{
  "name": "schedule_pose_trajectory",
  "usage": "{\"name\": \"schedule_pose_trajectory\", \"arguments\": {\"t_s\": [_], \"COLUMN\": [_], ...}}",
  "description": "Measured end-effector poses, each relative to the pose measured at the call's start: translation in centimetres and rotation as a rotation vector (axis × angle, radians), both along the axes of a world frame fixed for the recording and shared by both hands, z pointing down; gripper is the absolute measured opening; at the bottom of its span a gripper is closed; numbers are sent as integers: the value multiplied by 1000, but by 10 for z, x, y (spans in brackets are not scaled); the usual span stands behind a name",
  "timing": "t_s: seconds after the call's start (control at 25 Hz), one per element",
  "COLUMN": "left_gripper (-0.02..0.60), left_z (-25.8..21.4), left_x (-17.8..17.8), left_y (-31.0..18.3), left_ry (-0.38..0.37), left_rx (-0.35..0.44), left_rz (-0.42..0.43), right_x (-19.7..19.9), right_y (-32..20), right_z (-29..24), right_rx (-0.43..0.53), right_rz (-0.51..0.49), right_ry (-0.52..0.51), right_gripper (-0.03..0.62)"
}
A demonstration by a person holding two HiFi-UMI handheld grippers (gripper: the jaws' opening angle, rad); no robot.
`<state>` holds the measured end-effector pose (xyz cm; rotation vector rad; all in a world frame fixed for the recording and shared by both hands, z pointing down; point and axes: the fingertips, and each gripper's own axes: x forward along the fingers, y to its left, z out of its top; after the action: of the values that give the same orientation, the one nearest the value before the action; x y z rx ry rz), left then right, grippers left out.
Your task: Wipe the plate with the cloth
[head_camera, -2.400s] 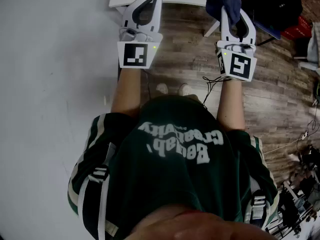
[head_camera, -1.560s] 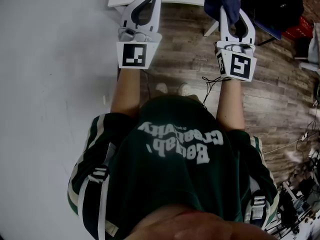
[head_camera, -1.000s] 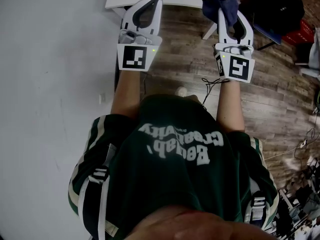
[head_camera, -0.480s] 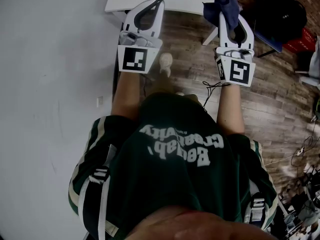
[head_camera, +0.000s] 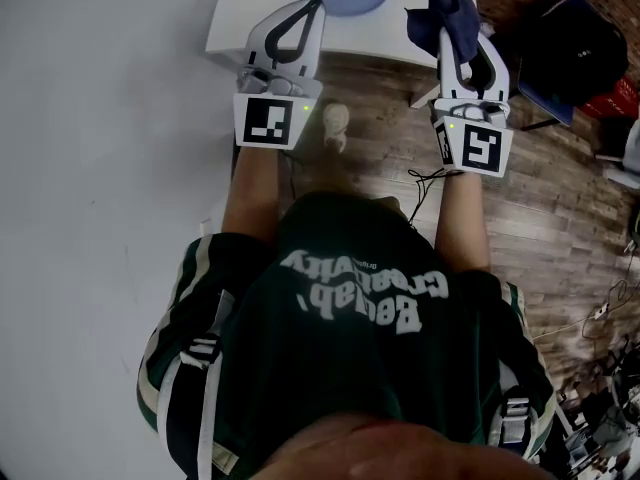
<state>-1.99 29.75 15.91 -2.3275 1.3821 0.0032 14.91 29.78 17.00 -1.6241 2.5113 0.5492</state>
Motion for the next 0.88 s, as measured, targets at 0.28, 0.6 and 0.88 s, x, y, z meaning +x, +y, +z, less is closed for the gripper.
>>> {"name": "schedule_pose_trajectory", "arguments": {"t_s": [0.28,0.6,0.88], "left_gripper": [2,1,2], "left_z": [-5,27,29], "left_x": [-17,-5,-8], "left_y": [-135,-279,-362], "left_ry": [-5,-6,-6], "left_rx": [-12,3,-2], "left_rz": [54,121,135], "right_x": [-19,-7,-8], "right_y": [-125,-263,-342], "right_z": [-3,24,25], "right_rx": [-7,10,-24], "right_rz": [50,116,165], "right_ry": [-15,-14,4], "right_gripper": [81,81,84]}}
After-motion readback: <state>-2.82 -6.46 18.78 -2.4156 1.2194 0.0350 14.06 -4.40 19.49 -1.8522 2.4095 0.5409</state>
